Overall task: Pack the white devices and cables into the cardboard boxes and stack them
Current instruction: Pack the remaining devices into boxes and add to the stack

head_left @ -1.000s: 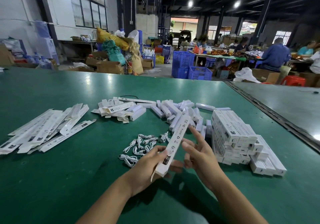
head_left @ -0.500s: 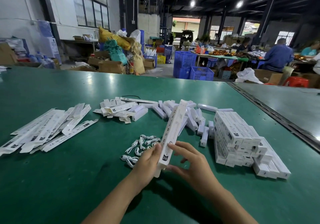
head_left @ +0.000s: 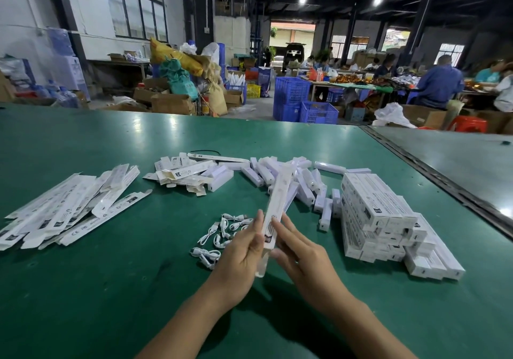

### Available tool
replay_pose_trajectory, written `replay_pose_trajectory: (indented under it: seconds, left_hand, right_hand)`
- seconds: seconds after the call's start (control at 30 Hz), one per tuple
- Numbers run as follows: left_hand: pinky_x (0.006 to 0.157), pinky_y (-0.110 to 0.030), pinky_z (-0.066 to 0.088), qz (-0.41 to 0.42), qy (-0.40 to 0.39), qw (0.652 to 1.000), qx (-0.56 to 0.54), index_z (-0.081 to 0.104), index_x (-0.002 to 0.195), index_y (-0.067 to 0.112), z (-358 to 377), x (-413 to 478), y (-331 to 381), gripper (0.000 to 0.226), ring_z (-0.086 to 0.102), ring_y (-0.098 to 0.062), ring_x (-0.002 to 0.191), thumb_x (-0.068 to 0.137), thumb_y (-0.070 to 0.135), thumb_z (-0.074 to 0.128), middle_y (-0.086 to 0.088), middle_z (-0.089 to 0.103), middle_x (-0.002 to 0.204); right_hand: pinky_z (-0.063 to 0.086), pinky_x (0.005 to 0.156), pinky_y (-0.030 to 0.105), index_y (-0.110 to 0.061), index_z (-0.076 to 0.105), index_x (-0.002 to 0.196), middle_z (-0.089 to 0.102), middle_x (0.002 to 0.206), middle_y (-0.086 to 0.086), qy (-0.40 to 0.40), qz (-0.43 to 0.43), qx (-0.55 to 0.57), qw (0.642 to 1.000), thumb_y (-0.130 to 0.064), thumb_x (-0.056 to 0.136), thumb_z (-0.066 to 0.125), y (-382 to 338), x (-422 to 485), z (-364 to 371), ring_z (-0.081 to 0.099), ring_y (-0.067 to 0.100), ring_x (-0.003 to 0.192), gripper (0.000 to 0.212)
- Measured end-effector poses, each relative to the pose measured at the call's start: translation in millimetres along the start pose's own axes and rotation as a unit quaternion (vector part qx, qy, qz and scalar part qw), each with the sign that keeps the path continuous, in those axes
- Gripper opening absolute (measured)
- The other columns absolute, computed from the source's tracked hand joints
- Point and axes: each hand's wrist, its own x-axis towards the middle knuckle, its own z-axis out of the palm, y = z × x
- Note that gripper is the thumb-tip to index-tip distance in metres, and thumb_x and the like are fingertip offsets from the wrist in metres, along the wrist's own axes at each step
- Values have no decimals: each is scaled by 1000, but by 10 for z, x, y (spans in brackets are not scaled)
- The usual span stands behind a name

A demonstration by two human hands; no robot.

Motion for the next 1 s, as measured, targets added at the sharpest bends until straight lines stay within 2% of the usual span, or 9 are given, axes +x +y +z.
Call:
replay_pose_trajectory:
  seconds: [0.1,0.2,0.23,0.3,0.37,0.5,0.67,0.77,1.0]
  left_hand:
    - [114,-8,22,26,-26,999,-13,30,144,47,32,-18,-11,44,27,13,141,100,54,32,15,37,157]
    - [120,-23,27,13,-31,994,-100,44,144,32,-5,-29,0,46,37,1,142,99,40,41,16,48,150]
    - [119,-28,32,6,-29,992,-122,49,142,29,-42,-30,-1,45,43,-5,139,97,34,44,12,54,145]
    - [113,-31,41,4,-32,993,-113,56,135,31,-89,-33,-10,43,51,-13,131,94,19,52,4,61,134]
    - [108,-19,42,13,-27,997,-67,59,129,38,-75,-40,-24,49,54,-3,129,91,7,63,10,62,136]
    - [97,-18,50,-6,24,996,-84,72,106,48,-33,-18,-78,46,67,-4,111,81,10,80,16,71,119]
    - [96,-26,54,4,79,992,-101,74,100,53,-36,27,-109,42,70,-9,108,67,31,83,13,73,112]
    - [95,-20,52,20,90,991,-96,73,97,57,-34,34,-115,38,68,-5,110,67,34,82,21,72,110]
    - [83,-21,57,22,124,986,-107,79,88,44,-71,35,-50,25,72,-9,100,66,32,82,31,60,130]
  right_hand:
    - [26,114,14,-22,33,146,34,152,-2,10,1,5,1000,-37,93,49,-10,-2,-18,22,-9,139,57]
    - [34,103,6,-21,34,144,53,139,-5,31,-7,-16,999,-32,94,50,-32,-7,-31,43,-9,130,53]
    - [39,90,2,-18,38,144,66,119,-15,46,-4,-22,999,-30,95,49,-31,-11,-31,56,-13,111,51]
    - [35,61,1,-13,48,141,53,63,-30,69,6,-33,997,-23,98,50,10,-12,-31,54,-12,65,44]
    - [31,55,3,-12,54,137,45,54,-26,74,2,-36,997,-15,98,54,51,-18,-30,49,-8,54,39]
    - [44,62,9,-16,60,129,73,85,-16,79,-12,-23,997,-17,96,60,57,-29,-37,59,-2,61,33]
    - [57,72,25,-6,64,98,72,101,-4,93,-44,-12,995,-10,90,68,107,-8,-5,68,2,83,10]
    - [56,84,22,-4,64,86,66,123,1,101,-85,-18,991,-5,87,70,109,-6,19,67,0,100,6]
    - [55,87,26,-12,64,93,63,124,-10,91,-119,-44,988,-7,87,71,129,31,23,65,2,108,10]
